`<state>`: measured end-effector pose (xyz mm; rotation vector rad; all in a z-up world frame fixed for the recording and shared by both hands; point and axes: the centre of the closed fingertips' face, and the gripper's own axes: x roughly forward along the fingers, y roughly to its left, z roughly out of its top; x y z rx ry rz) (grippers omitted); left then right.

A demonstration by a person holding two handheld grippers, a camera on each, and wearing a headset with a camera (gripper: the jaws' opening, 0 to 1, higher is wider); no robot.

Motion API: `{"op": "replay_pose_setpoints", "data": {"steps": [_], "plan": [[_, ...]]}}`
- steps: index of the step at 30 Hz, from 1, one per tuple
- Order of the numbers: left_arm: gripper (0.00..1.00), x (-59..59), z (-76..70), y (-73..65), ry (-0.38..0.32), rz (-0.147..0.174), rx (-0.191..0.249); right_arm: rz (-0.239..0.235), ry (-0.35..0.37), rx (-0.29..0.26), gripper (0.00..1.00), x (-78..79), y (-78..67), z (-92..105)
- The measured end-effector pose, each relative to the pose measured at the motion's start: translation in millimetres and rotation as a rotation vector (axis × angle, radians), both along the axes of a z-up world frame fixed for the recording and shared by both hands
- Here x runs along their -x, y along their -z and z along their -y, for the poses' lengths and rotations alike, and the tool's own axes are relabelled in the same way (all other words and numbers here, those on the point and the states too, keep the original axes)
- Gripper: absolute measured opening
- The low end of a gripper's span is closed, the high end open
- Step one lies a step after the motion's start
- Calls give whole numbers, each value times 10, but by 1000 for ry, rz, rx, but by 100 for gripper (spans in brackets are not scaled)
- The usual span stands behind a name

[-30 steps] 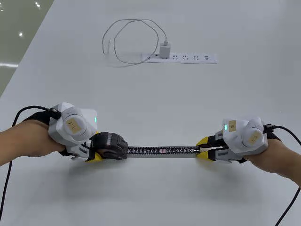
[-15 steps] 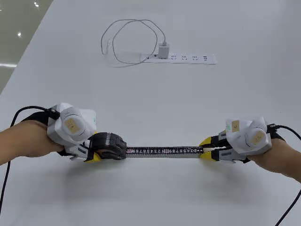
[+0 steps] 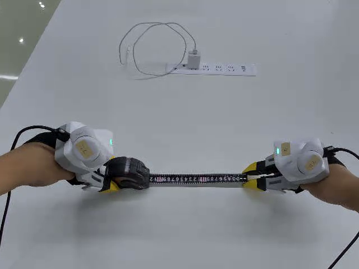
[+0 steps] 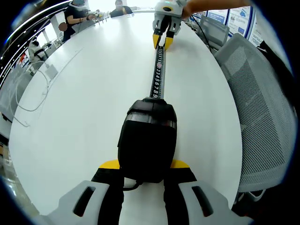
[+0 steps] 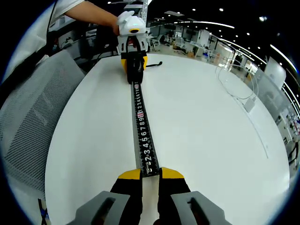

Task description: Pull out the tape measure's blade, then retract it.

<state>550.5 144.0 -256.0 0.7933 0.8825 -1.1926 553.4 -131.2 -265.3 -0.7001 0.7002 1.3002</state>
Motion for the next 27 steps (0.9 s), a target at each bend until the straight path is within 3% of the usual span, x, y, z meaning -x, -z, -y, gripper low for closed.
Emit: {"op": "replay_pose_setpoints", "data": {"steps": [27], "plan": [[28, 0, 5, 6, -1, 1, -3, -6, 15, 40, 7, 68, -49, 181]]}}
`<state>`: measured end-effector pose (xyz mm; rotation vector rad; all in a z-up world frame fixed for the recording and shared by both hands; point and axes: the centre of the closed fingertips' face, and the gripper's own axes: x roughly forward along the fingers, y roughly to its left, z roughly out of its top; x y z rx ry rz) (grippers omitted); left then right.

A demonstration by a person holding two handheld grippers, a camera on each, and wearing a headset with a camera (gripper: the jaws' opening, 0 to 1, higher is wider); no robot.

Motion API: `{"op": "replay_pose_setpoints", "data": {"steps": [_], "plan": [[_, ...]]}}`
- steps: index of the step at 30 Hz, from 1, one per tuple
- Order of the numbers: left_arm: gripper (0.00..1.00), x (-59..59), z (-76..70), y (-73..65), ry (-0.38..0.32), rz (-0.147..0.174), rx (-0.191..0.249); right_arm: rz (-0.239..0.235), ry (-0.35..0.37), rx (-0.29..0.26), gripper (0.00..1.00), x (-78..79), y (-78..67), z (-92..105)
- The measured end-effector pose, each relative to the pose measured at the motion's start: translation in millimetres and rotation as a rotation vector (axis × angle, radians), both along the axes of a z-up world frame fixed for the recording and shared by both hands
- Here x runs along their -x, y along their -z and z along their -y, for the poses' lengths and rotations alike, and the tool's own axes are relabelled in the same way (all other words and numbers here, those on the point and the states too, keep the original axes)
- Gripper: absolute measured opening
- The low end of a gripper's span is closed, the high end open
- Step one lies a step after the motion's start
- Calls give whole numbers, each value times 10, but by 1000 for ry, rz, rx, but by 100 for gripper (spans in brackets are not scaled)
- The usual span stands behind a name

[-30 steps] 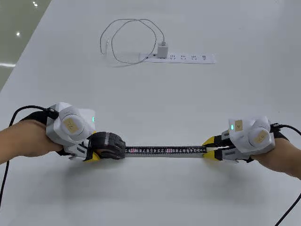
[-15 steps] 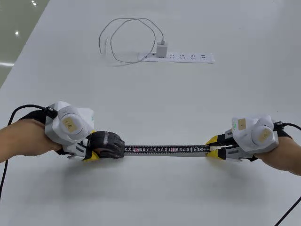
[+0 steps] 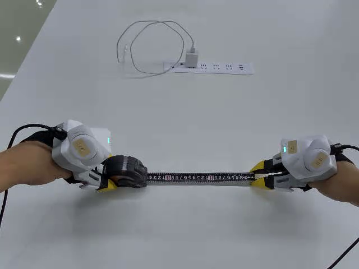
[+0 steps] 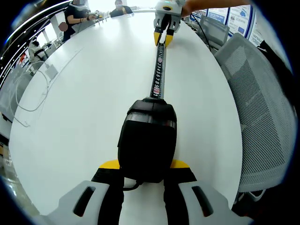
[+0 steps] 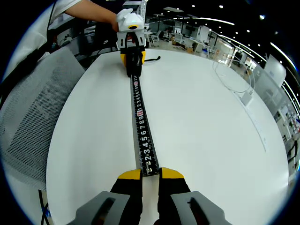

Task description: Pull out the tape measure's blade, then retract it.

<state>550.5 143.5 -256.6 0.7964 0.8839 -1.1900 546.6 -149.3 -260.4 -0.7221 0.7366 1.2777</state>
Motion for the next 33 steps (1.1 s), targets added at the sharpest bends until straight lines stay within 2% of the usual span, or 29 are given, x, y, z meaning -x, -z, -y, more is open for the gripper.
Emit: {"op": "replay_pose_setpoints", "data": {"steps": [12, 25, 33], "plan": [[28, 1, 18, -13, -12, 6, -6, -31, 23, 10, 8, -12, 24, 16], [29, -17, 24, -18, -34, 6, 12, -28, -26, 63, 9, -18, 41, 19], [29, -17, 32, -27, -50, 8, 23, -31, -31, 67, 10, -27, 56, 33]]}}
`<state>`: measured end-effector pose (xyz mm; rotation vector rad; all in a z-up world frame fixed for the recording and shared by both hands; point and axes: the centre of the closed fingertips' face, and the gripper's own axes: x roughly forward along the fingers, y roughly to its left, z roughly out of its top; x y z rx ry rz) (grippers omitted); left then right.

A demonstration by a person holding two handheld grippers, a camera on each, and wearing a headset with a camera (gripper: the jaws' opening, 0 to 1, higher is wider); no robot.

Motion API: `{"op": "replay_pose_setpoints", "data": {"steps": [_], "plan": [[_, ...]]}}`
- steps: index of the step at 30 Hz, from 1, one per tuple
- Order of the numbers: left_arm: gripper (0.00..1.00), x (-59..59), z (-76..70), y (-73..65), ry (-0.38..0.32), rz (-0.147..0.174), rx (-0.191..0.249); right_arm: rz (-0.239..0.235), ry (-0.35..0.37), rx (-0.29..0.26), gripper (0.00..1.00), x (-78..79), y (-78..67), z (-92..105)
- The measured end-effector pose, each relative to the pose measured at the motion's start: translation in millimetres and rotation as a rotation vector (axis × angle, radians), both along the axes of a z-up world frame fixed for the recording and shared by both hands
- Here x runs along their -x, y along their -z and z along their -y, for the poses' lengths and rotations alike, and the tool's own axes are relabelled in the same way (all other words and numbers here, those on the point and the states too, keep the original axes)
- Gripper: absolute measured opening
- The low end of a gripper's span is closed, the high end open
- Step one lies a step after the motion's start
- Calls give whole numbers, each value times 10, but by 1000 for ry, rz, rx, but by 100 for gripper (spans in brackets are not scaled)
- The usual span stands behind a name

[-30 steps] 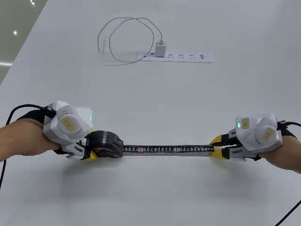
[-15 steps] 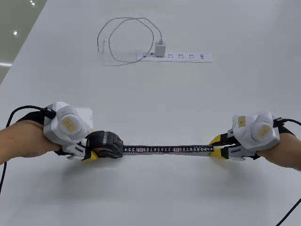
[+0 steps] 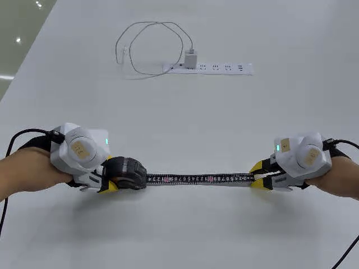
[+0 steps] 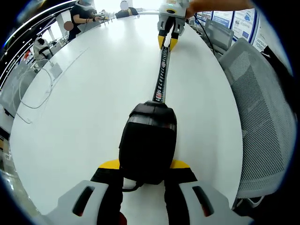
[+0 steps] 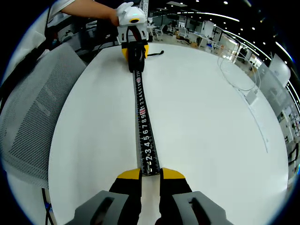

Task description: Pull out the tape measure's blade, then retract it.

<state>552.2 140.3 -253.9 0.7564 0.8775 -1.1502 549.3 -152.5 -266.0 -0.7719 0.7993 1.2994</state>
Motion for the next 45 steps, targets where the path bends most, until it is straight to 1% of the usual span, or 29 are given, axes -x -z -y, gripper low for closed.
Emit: {"op": "replay_pose_setpoints", "data": {"steps": [13, 18, 19, 20, 23, 26, 34, 36, 37, 39, 41, 45], "plan": [[29, -1, 9, -11, 4, 7, 5, 1, -10, 4, 11, 2, -4, -1], [30, -13, 17, -12, -14, -1, 18, -7, 1, 3, 11, 10, -9, -7], [30, -11, 28, -17, -21, -6, 26, -8, 4, 2, 11, 9, -9, -7], [32, -6, 60, -32, -28, -16, 46, -11, 7, -3, 12, 14, -14, -13], [36, -2, 69, -13, -13, -14, 38, -17, 15, -11, 14, 19, -29, -38], [37, 4, 79, -10, -14, -22, 42, -18, 16, -14, 16, 14, -38, -58], [39, 13, 84, -13, -16, -22, 42, -19, 25, -15, 18, 6, -39, -51], [39, 13, 88, -18, -19, -21, 45, -23, 39, -26, 18, 7, -51, -55], [39, 12, 86, -19, -24, -22, 49, -30, 56, -44, 18, 5, -68, -64], [39, 8, 80, -19, -28, -21, 51, -32, 68, -51, 19, 3, -76, -66], [40, 6, 70, -18, -37, -25, 56, -46, 90, -72, 20, 2, -77, -70], [41, 5, 48, -15, -46, -24, 58, -57, 109, -85, 22, 26, -67, -97]]}}
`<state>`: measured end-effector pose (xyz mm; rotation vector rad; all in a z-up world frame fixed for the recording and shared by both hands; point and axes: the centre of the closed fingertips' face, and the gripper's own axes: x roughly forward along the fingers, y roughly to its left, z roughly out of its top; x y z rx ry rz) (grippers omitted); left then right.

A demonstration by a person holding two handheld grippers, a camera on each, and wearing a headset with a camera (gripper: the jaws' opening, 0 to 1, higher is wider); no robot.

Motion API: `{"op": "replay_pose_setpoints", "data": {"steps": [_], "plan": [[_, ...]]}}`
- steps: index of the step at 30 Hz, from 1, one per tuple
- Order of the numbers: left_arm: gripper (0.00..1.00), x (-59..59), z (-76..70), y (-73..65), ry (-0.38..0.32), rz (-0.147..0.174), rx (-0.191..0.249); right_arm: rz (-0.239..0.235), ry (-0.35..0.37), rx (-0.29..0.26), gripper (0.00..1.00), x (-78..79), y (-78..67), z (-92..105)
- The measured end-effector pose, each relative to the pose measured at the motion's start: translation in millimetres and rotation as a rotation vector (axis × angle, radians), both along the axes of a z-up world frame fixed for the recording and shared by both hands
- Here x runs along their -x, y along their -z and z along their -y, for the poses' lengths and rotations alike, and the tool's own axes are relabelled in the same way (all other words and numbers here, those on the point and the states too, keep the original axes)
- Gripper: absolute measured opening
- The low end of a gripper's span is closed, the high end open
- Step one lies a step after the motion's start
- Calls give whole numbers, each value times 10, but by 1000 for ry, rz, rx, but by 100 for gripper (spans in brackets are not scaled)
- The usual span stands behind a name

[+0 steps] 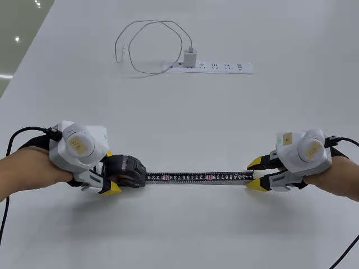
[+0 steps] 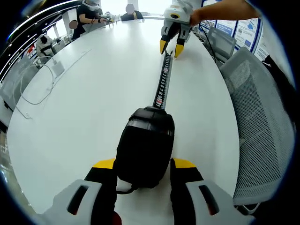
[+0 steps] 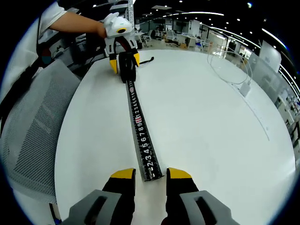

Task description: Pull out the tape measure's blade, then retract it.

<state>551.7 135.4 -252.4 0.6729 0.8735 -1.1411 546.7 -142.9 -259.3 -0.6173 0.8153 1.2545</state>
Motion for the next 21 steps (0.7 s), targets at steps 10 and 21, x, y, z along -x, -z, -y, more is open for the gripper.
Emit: {"op": "replay_pose_setpoints", "data": {"steps": [10, 21], "plan": [[50, -41, -43, -61, -58, 23, 37, 5, 50, -33, 30, -47, -21, -25], [61, -41, -48, -138, -113, 32, 93, -2, 80, -33, 42, -65, -10, -21]]}}
